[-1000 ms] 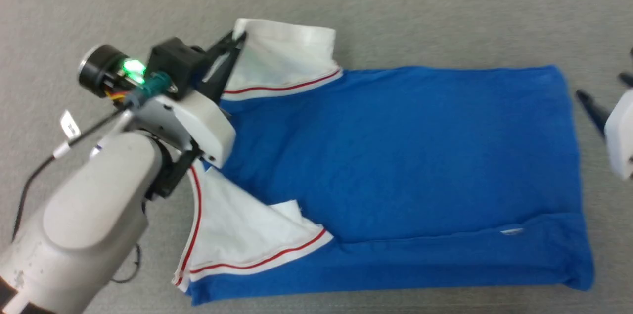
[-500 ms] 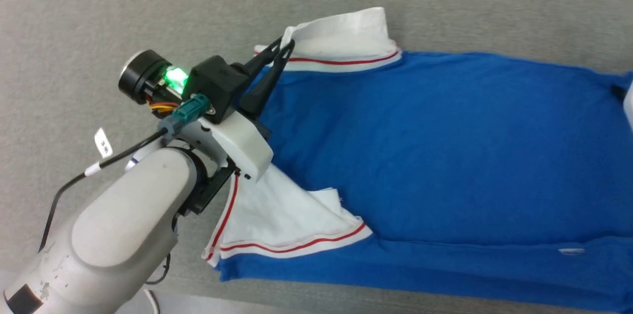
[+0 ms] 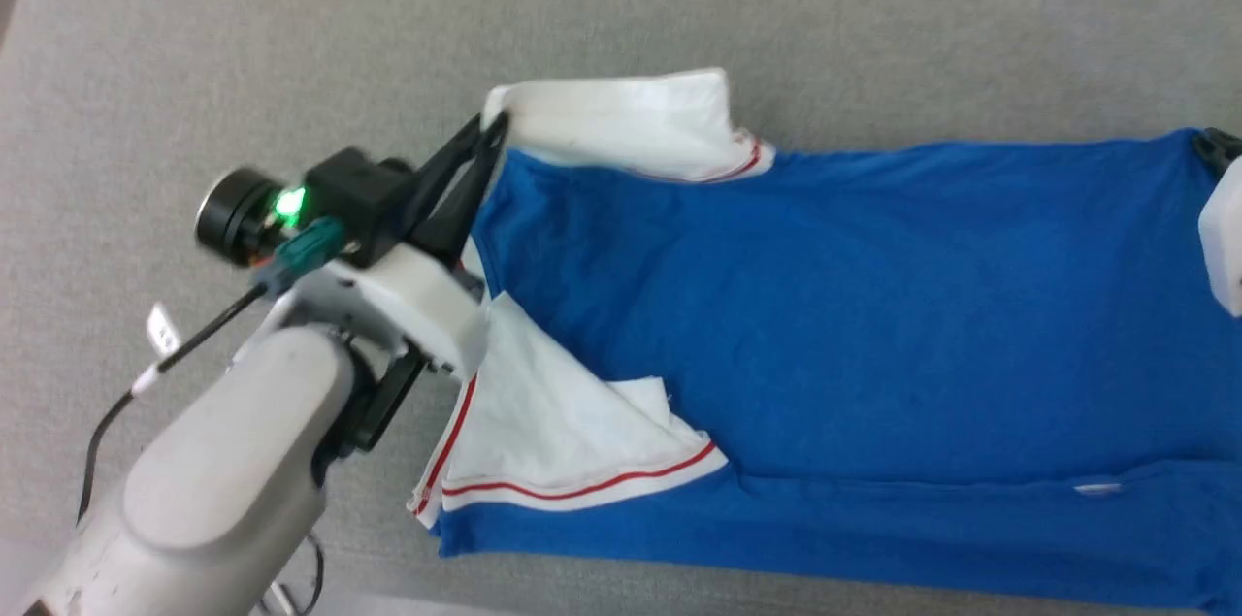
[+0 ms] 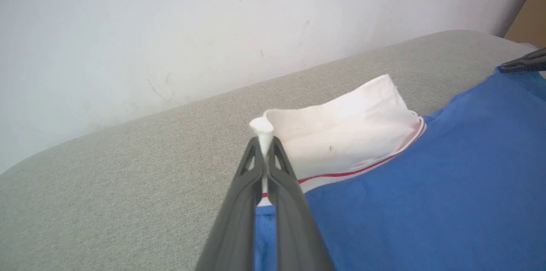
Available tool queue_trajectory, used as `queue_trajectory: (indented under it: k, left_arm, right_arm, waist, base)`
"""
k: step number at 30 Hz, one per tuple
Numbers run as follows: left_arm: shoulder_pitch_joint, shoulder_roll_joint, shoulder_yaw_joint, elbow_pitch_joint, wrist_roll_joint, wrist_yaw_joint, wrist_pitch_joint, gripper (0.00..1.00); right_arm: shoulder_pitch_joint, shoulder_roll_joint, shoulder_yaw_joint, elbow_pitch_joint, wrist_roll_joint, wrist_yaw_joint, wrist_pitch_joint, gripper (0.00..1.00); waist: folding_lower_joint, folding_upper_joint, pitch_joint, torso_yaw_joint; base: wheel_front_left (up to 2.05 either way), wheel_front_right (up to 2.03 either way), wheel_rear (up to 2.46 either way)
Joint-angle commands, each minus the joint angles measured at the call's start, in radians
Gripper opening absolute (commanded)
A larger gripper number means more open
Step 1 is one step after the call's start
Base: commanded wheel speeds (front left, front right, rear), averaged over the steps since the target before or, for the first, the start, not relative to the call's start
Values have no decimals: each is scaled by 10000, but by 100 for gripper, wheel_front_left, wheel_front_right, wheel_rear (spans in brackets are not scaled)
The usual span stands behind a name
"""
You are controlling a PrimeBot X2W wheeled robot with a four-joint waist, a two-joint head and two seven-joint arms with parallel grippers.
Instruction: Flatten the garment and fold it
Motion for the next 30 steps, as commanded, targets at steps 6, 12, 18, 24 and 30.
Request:
queue_trajectory:
  k: [6, 12, 18, 24, 30]
  left_arm:
    - [1423, 664, 304, -609, -510, 456, -96, 0]
    - [2933, 1239, 224, -1588, -859, 1023, 263, 0]
    - [4358, 1687, -167, -2102, -1152, 1376, 719, 0]
    - [5074, 1767, -585, -1680, -1397, 1277, 976, 0]
    - [5073, 1488, -1122, -598, -1302, 861, 1138, 0]
  right_arm:
    - [1120, 575, -912, 286, -358, -19, -1751, 0]
    - [2760, 944, -1682, -190, -401, -19, -2444, 0]
    - [4424, 1245, -2417, -911, -588, -19, -2553, 0]
    - [5722, 1428, -2776, -1522, -832, -19, -2016, 0]
    - [6287, 1404, -2481, -1834, -1017, -19, -1209, 0]
  waist:
    - [-2, 0, -1723, -469]
    - [-2, 0, -2587, -561]
    - [-2, 0, -2949, -599]
    - [-2, 0, -2972, -619]
    - [-2, 0, -2822, -726]
  base:
    - [0, 0, 0]
    - [0, 0, 0]
    - [0, 0, 0]
    - [0, 0, 0]
    - [0, 0, 0]
